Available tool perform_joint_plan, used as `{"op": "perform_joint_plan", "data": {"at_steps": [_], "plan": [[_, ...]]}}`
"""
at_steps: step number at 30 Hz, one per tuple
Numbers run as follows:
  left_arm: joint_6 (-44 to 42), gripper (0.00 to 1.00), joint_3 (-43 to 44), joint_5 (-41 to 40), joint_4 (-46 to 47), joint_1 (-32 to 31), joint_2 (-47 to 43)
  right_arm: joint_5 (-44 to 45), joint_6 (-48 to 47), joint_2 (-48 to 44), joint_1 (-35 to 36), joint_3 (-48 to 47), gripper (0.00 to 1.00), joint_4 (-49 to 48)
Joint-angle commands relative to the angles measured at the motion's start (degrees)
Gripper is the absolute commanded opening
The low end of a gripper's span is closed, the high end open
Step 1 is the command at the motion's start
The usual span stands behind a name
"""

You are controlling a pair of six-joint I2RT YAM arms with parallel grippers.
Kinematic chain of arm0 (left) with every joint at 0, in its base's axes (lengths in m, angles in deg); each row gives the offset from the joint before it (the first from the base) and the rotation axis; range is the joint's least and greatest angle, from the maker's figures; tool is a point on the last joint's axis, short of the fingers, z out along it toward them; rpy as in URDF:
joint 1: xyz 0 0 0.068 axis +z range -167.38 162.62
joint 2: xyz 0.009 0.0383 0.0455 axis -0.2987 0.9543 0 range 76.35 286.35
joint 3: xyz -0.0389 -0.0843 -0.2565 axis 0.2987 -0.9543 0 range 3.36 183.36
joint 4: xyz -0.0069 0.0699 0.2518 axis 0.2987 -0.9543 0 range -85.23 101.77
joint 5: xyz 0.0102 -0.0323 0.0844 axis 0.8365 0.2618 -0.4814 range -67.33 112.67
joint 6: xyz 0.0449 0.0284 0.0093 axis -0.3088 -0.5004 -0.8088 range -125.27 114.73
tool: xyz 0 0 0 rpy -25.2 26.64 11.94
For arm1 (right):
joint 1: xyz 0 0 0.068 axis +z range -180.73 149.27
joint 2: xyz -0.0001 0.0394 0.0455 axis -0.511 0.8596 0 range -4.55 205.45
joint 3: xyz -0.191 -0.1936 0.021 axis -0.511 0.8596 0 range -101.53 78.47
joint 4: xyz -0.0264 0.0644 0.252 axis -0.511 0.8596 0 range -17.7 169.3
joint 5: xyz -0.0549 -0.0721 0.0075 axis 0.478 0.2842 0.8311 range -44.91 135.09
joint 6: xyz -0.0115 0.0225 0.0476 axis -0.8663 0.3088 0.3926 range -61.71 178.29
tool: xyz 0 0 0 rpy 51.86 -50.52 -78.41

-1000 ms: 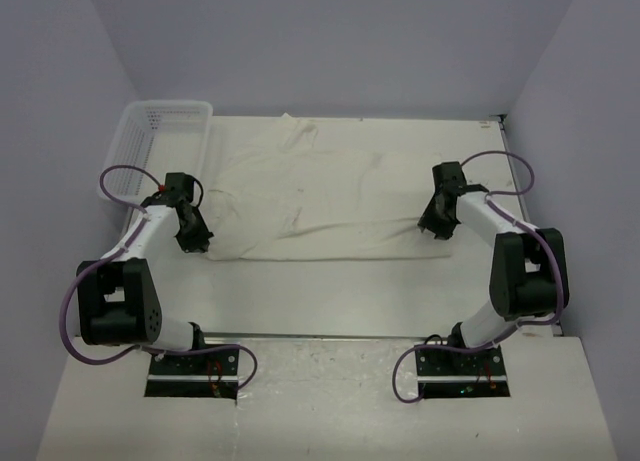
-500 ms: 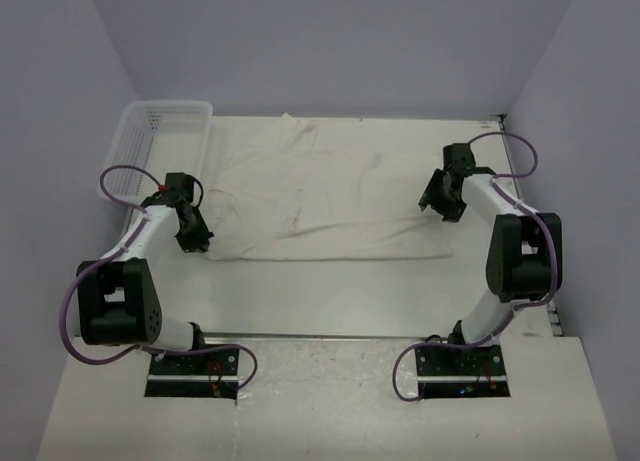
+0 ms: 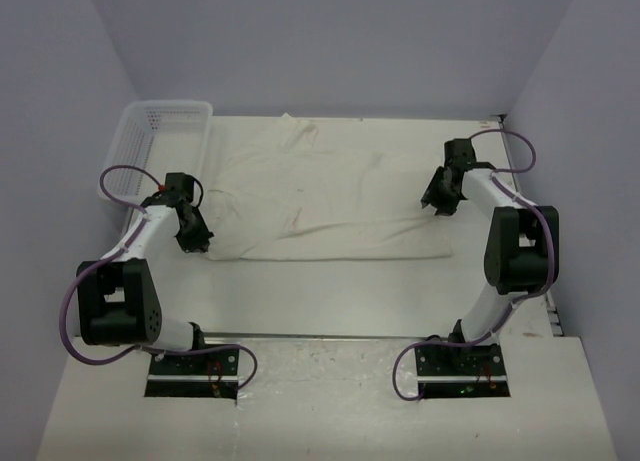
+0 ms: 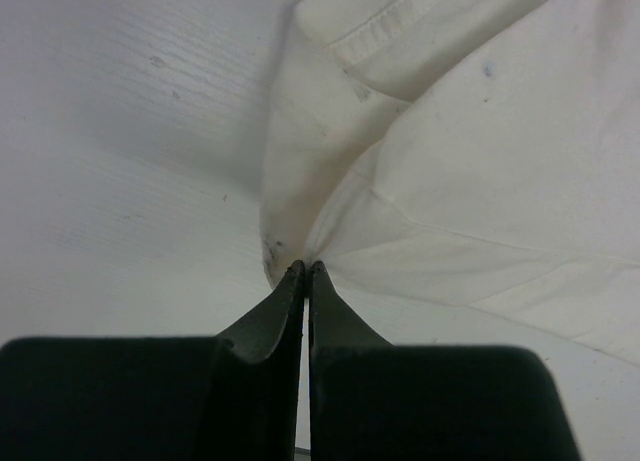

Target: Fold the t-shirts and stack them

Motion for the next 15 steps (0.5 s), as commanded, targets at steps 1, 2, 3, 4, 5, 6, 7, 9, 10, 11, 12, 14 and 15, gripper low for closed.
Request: {"op": "perform_joint_plan", "data": {"at_steps": [1,2,3,4,5,6,7,9,10,11,12,14,15], "plan": [[0.1,0.0,1.3,-0.5,-1.0,0.6,-1.8,-1.0,0.2,-1.1,-0.2,-1.1,0.43,-0.5],[0.0,0.0,1.3,-0.6,-0.8,0.6,-1.9,-0.6,0.2,-1.4,-0.2,-0.4,0.44,-0.6],[0.0,0.0,1.3,-0.6,-0.8,0.7,-1.8,-0.3,0.1,-1.7,-0.3,0.0,0.45,-0.8],[0.0,0.0,1.2,-0.9,-0.8,0.7,-1.7,0.6,0.1,-2.0,-0.2,0.5,0.45,-0.8],[-0.1,0.0,1.1,-0.7,-0.7,0.7,-1.5,0.9,0.1,-2.4,-0.2,0.7,0.45,-0.7],[0.0,0.0,0.9,-0.6,-0.5,0.6,-1.5,1.1,0.0,-2.7,-0.2,1.1,0.46,-0.8],[0.1,0.0,0.7,-0.6,-0.3,0.7,-1.4,1.1,0.0,-2.9,-0.2,1.2,0.46,-0.8],[0.1,0.0,0.2,-0.4,0.0,0.6,-1.4,1.4,0.1,-3.5,-0.2,1.5,0.47,-0.7],[0.2,0.0,0.2,-0.2,0.0,0.7,-1.4,1.4,0.1,-3.6,-0.2,1.6,0.47,-0.7],[0.2,0.0,0.2,-0.2,0.0,0.7,-1.4,1.3,0.1,-3.8,-0.2,1.9,0.47,-0.8],[0.2,0.0,0.1,-0.2,0.1,0.7,-1.3,1.4,0.1,-3.9,-0.2,2.1,0.47,-0.8],[0.2,0.0,0.2,-0.2,0.2,0.7,-1.3,1.6,0.1,-3.9,-0.2,2.5,0.47,-0.9],[0.1,0.0,0.2,-0.2,0.1,0.7,-1.3,1.7,0.1,-3.9,-0.3,2.6,0.47,-0.8]]}}
